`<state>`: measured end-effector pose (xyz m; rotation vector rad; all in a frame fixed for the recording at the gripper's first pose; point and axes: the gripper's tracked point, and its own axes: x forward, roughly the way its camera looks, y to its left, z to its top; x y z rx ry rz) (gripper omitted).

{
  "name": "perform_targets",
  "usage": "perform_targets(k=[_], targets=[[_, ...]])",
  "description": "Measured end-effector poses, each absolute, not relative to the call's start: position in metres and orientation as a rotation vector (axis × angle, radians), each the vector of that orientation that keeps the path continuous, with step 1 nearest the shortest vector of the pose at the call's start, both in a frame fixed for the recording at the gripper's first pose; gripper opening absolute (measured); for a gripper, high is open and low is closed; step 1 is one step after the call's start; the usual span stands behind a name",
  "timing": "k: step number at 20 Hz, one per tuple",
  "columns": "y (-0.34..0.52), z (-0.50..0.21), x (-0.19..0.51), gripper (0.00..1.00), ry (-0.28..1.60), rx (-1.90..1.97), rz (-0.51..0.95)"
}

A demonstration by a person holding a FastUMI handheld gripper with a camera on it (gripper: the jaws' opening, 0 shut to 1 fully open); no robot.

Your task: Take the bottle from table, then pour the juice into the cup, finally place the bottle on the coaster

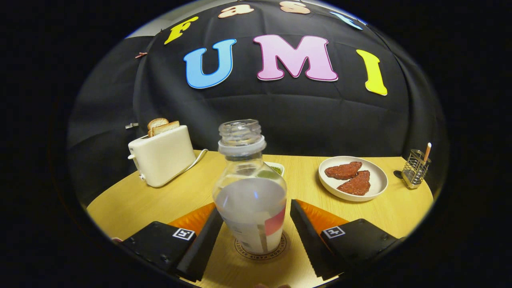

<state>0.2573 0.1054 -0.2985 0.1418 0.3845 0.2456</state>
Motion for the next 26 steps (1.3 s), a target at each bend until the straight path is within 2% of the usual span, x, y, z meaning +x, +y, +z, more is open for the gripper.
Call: perform_targets(k=[10, 17, 26], targets=[[0.093, -0.243, 0.199, 0.99, 0.415, 0.156, 0.314], [0.078, -0.15, 0.144, 0.99, 0.274, 0.054, 0.358], [0.041, -0.033, 0.061, 0.98, 0.105, 0.003, 0.228]])
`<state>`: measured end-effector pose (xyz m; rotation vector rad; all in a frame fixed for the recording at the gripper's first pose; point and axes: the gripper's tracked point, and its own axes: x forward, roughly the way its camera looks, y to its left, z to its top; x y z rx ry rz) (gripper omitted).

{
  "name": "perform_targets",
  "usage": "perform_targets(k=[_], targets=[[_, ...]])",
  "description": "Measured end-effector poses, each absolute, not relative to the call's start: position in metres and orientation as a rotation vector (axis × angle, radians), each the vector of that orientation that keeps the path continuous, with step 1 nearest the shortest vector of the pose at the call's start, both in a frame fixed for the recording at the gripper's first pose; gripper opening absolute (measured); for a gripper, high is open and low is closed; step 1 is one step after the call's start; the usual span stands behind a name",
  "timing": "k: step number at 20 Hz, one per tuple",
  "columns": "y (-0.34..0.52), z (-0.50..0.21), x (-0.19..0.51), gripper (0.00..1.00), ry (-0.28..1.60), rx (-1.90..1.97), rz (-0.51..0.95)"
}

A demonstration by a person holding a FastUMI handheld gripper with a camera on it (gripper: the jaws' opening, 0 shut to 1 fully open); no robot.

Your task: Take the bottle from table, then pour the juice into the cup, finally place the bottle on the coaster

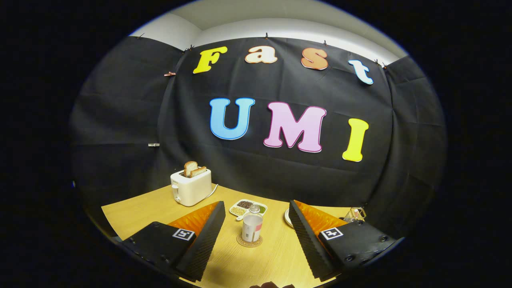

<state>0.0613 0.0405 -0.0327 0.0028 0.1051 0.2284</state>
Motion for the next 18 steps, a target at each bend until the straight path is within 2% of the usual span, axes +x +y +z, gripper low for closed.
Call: perform_targets(k=[10, 18], targets=[[0.007, 0.001, -0.023, 0.98, 0.077, 0.004, 0.061], [-0.011, 0.014, -0.03, 0.97, 0.063, -0.017, 0.056]])
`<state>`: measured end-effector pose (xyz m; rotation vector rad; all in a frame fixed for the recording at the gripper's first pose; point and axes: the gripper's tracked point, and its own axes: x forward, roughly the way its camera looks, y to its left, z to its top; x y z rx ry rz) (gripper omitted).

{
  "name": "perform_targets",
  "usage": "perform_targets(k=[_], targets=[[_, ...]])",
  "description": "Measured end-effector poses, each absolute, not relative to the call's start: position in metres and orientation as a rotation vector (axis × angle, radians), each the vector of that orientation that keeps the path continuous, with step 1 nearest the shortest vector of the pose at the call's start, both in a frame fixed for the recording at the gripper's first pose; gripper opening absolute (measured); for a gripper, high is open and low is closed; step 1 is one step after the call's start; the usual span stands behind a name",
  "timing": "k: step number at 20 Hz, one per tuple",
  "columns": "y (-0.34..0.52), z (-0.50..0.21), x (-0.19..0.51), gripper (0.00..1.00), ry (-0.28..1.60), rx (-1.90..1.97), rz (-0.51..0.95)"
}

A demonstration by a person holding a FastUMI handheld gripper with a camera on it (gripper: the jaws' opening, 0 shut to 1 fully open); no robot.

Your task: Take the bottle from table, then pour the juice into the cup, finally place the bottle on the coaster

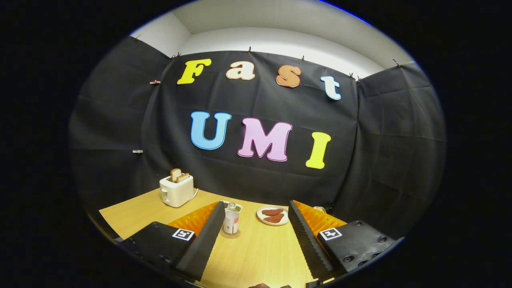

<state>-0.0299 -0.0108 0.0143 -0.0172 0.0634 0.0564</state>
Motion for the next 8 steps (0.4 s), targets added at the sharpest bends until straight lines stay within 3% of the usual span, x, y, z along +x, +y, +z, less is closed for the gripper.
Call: perform_targets(k=[8], targets=[[-0.056, 0.02, -0.024, 0.97, 0.07, 0.034, 0.089]])
